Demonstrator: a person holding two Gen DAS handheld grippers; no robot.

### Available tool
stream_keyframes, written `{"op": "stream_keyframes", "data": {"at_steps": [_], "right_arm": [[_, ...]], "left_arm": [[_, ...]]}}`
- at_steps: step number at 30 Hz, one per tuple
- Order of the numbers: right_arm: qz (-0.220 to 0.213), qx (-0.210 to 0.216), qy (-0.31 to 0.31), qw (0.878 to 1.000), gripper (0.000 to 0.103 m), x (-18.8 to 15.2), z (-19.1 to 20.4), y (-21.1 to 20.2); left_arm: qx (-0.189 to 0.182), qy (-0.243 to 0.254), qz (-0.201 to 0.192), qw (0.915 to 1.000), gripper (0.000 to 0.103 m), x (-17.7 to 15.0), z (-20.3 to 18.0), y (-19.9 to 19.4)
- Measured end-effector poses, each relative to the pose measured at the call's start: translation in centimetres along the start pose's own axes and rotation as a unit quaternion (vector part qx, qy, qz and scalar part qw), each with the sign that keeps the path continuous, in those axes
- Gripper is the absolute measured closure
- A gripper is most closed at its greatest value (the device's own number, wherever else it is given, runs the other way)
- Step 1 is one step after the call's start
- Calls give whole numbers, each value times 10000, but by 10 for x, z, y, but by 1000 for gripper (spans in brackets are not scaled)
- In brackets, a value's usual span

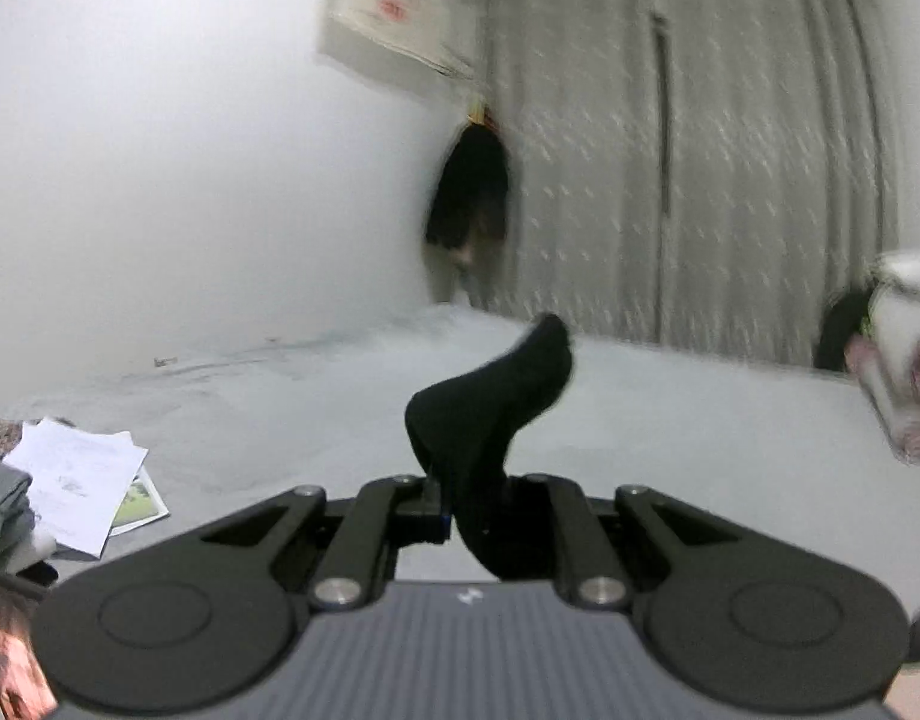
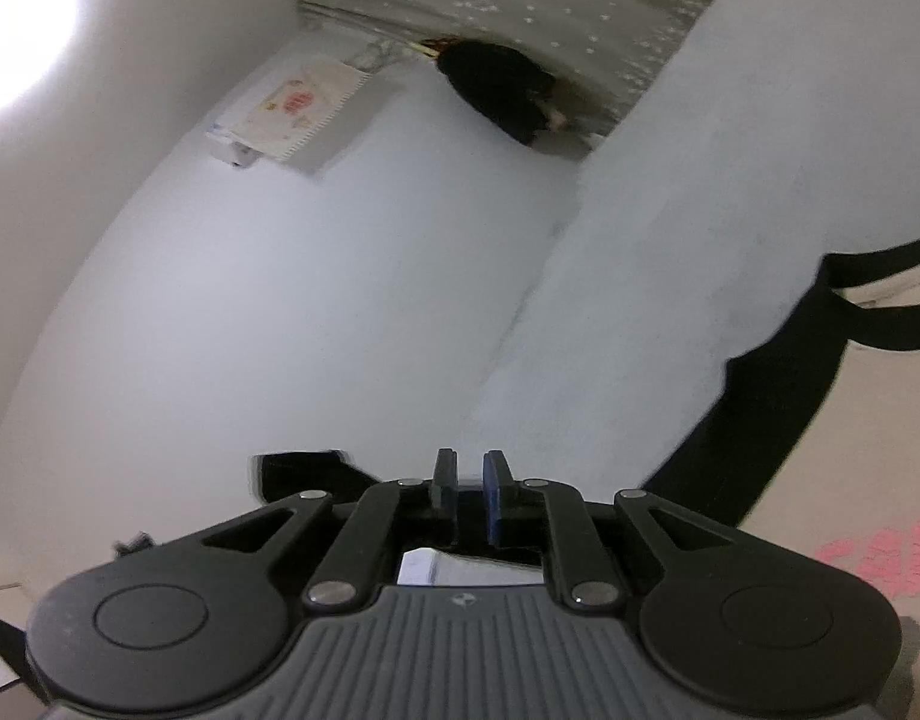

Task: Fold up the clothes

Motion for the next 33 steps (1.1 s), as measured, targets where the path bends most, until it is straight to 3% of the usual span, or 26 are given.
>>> {"op": "stream_keyframes", "data": {"at_steps": [5,9,13,17,20,27,31,33], "right_arm": [[258,-661,-49,9975,88,-7,-13,15],[476,-1047,-103,9933,88,-12,-23,23],[646,-1289,-159,9894,88,-15,-32,27],[815,-1529,-215,9846,88,-18,-41,30],[942,-1708,-256,9805,88,-21,-48,33],[1043,-1810,-222,9777,88,-23,-54,28],[1090,-1833,-166,9769,88,-25,-57,26],[1098,-1841,-156,9766,88,-25,-57,25]], "left_arm": [[-641,-905,-222,9936,94,4,33,3],[-792,-1197,-161,9895,94,1,48,13],[-352,-982,-132,9945,94,-2,61,22],[147,-528,-333,9979,94,1,44,24],[668,-35,-605,9959,94,-3,22,20],[1789,563,-847,9786,93,-21,-15,24],[2400,813,-652,9652,93,-38,-21,44],[2758,975,-414,9554,87,-49,-22,57]]}}
Point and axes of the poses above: each gripper's, at about its wrist camera, not at the fingertips, and y roughly the way its jaws point, z to its left, x to its top, the point moved 4 cm from there along y, roughly the way its jaws point
